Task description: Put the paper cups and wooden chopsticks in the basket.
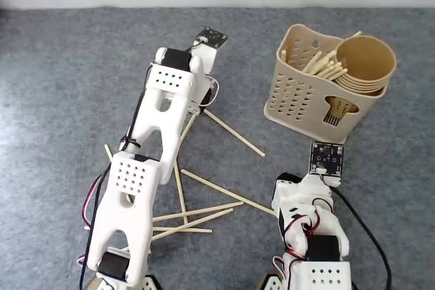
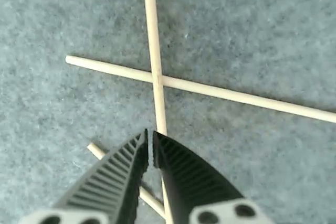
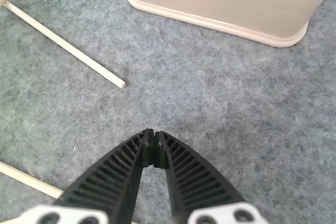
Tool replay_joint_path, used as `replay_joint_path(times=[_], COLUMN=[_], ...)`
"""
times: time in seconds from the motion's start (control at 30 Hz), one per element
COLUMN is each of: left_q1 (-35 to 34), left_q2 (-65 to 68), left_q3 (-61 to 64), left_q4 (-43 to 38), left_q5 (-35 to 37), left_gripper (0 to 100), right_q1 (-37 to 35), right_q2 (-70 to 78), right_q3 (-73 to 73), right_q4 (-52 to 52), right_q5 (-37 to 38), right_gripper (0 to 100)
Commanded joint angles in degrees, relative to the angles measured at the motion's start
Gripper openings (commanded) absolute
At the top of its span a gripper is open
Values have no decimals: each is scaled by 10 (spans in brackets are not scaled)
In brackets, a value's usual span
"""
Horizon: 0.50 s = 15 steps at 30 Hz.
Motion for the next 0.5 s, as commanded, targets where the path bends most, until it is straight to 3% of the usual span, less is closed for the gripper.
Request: replay_joint_path(times=[0.0, 0.1, 0.3, 0.47], left_q1=[6, 9, 7, 9], left_q2=[-7, -7, -7, -2], left_q3=[-30, -31, -29, -28], left_q4=[-4, -20, -23, -33], left_q5=[-1, 44, 97, 98], left_gripper=[15, 32, 211, 185], right_q1=[3, 3, 3, 3], right_q2=[-13, -13, -13, -13], right_q3=[8, 7, 7, 7], right_q4=[1, 1, 1, 1], right_q5=[0, 0, 0, 0], right_gripper=[9, 9, 9, 9])
